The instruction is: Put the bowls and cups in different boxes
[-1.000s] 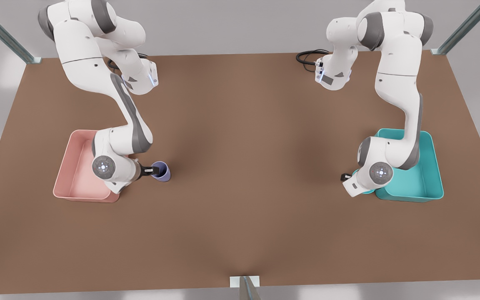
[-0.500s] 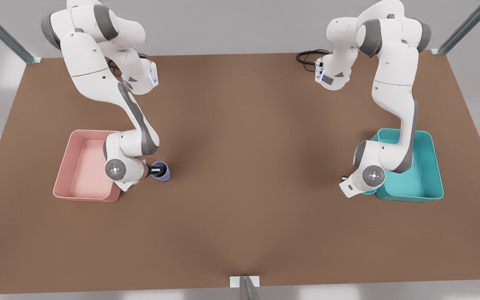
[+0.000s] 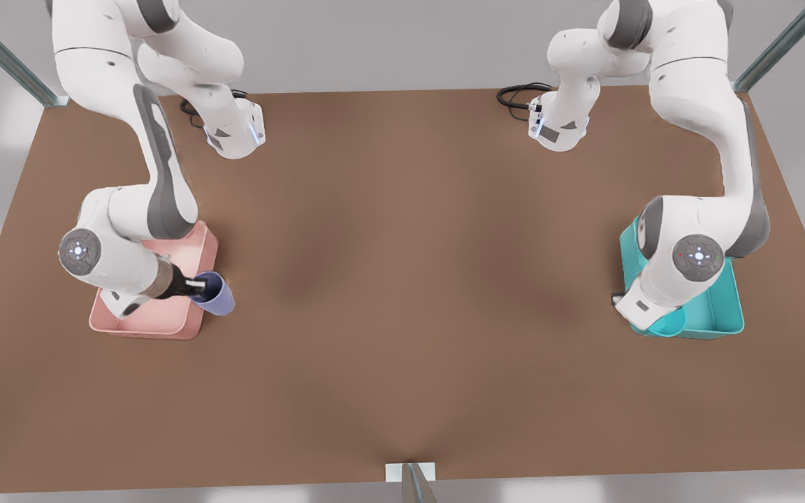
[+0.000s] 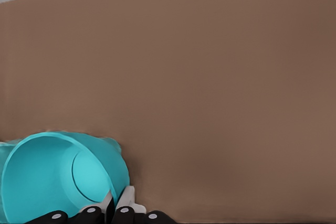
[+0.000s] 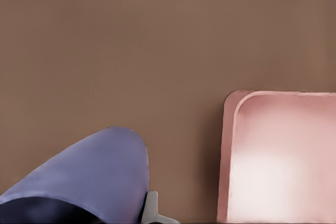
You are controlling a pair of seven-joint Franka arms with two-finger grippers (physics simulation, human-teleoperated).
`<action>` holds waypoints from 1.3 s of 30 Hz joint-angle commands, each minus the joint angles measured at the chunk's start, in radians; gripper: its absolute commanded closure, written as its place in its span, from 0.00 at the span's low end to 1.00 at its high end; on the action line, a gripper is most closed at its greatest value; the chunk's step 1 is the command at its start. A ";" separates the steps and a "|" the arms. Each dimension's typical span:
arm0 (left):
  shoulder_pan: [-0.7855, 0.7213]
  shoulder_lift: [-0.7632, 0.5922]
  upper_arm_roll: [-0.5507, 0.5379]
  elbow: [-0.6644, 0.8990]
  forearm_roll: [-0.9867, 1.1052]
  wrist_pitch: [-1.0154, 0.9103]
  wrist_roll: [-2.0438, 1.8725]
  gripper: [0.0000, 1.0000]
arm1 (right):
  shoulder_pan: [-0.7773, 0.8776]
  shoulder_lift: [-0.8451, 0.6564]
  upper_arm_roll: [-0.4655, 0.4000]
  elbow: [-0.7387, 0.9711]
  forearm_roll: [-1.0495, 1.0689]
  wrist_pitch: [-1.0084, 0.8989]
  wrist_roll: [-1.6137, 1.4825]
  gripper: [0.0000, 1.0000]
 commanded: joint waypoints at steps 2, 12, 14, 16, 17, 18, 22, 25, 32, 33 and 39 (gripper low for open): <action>0.077 -0.019 0.043 -0.022 0.004 -0.225 -0.105 0.79 | -0.137 0.002 -0.007 0.027 -0.090 -0.170 -0.482 0.79; 0.185 0.114 0.123 -0.248 0.005 0.102 -0.056 0.79 | -0.235 0.203 -0.012 0.034 -0.130 0.072 -0.542 0.79; 0.191 0.126 0.123 -0.246 0.005 0.128 -0.058 0.79 | -0.225 0.243 -0.007 0.024 -0.126 0.126 -0.539 0.79; 0.195 0.162 0.123 -0.245 0.005 0.173 -0.056 0.79 | -0.212 0.263 -0.005 -0.006 -0.124 0.197 -0.535 0.79; 0.195 0.165 0.123 -0.242 0.005 0.176 -0.056 0.79 | -0.212 0.281 -0.005 -0.011 -0.124 0.221 -0.535 0.79; 0.195 0.163 0.123 -0.242 0.005 0.174 -0.056 0.47 | -0.212 0.283 -0.005 -0.012 -0.121 0.223 -0.535 0.79; 0.186 0.074 0.092 -0.174 0.002 -0.028 -0.058 0.00 | -0.212 0.283 -0.004 -0.012 -0.118 0.206 -0.542 0.00; 0.183 -0.045 -0.132 0.188 -0.030 -0.617 -0.066 0.00 | -0.212 0.283 -0.004 -0.012 -0.116 0.201 -0.541 0.00; 0.096 -0.208 -0.158 0.226 -0.091 -0.672 -0.050 0.00 | -0.211 0.128 0.024 0.006 -0.100 -0.096 -0.524 0.00; 0.094 -0.206 -0.158 0.225 -0.090 -0.674 -0.049 0.00 | -0.211 0.073 0.034 0.039 -0.095 -0.214 -0.522 0.00; 0.094 -0.208 -0.183 0.226 -0.085 -0.669 -0.049 0.00 | -0.044 0.076 0.087 0.406 -0.171 -0.581 -0.067 0.00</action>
